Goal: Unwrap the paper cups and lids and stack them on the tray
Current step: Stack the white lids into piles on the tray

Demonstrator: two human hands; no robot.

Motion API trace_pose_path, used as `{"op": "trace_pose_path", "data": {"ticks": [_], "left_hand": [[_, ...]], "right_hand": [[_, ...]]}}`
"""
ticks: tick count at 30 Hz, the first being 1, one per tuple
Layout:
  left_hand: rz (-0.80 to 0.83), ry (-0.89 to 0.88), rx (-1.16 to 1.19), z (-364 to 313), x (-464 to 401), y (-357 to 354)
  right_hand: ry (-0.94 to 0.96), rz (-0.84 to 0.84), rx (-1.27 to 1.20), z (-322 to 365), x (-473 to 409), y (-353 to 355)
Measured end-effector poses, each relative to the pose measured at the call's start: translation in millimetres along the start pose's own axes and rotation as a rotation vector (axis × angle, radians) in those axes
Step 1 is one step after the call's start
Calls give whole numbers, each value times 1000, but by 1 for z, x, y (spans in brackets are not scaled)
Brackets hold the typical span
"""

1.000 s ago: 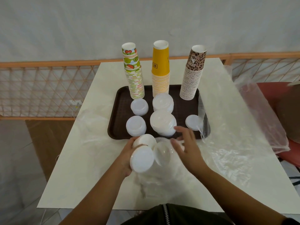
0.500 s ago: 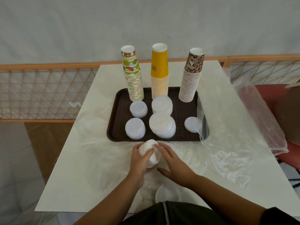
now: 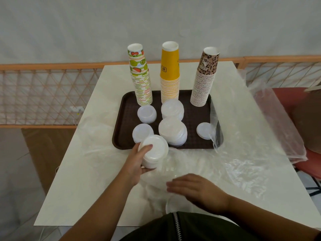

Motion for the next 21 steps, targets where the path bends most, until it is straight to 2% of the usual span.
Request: {"op": "trace_pose_path", "data": {"ticks": [3,5,10,12,15,21], "left_hand": [[18,-12,-57,-3,2,0],[40,7,-66,0,4,-3],[52,46,-82,11,4,-6],[44,50,-98,13,5,-6],[41,54,-119,13,7,-8],[55,54,-136,14,8,-12]], "right_hand": [[106,262,99,7,20,-39],[57,373,93,3,29,-54],[-83,511,-195,6,36,-69],[-75,550,-158,9,35,-71],[-89,560,-89,9,36,-73],[-14,388,182,13,38,-63]]}}
Point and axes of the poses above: each hand's wrist, its own x-axis away from the middle knuckle, its own y-axis out of the back of the hand, z = x × y, the point moved 9 cm from there along -x, towards the middle knuckle, and after that the axes turned 12 degrees about y, right-handed, at the moved point
